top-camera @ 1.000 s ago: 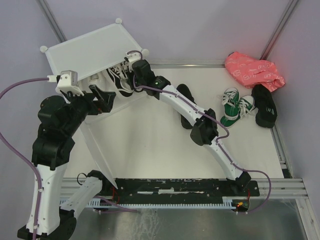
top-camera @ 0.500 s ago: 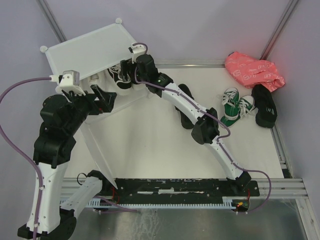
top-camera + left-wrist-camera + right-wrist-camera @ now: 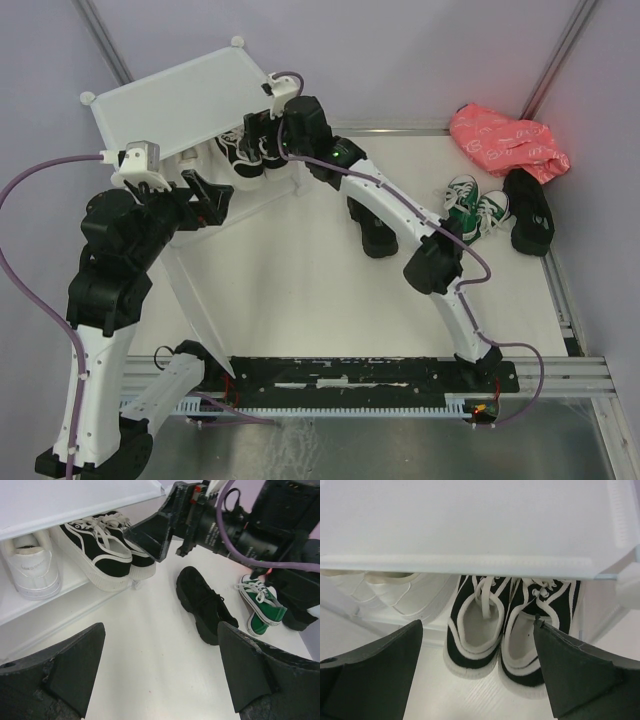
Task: Place and organize the shoes in the shoe cabinet
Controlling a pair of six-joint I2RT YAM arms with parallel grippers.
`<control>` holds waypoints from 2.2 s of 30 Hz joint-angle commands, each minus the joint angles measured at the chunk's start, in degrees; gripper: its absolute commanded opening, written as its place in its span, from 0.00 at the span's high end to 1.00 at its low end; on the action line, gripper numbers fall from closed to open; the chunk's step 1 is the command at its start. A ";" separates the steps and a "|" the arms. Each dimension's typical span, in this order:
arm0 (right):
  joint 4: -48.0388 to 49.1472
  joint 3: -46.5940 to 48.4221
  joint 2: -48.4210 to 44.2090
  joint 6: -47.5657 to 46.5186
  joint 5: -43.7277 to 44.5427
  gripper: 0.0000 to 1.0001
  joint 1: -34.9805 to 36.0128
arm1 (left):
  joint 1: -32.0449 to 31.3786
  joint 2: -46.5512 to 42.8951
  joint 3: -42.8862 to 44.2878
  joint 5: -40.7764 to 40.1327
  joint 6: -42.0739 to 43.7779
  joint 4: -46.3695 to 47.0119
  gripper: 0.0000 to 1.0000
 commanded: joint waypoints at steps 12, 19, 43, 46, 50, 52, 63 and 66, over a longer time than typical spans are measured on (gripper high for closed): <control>-8.82 -19.77 -12.56 -5.35 9.33 0.01 3.80 | -0.27 0.82 0.62 -1.20 4.53 0.10 0.01; -1.49 -19.71 -8.69 -5.37 9.65 0.01 3.74 | -0.32 1.27 0.12 -1.57 4.62 0.10 0.01; 7.33 -3.66 3.41 -4.91 14.14 0.01 3.13 | -0.27 1.02 0.10 -2.01 5.00 -0.18 0.01; 8.00 -2.39 5.47 -5.46 15.18 0.01 3.04 | -0.34 1.11 0.16 -2.05 4.99 -0.25 0.01; 10.16 -2.70 6.25 -5.36 15.12 0.01 2.33 | -0.27 1.12 0.27 -2.18 5.16 -0.62 0.01; 10.90 -2.64 6.72 -5.01 15.00 0.01 1.98 | -0.30 1.13 0.38 -2.33 5.17 -0.78 0.01; 17.65 -23.52 -5.13 -2.45 10.55 0.01 1.61 | -0.28 1.12 -0.05 -2.57 5.30 -0.98 0.01; 18.03 -26.65 -9.08 -2.67 9.31 0.01 1.72 | -0.28 1.05 0.01 -2.82 5.25 -1.10 0.01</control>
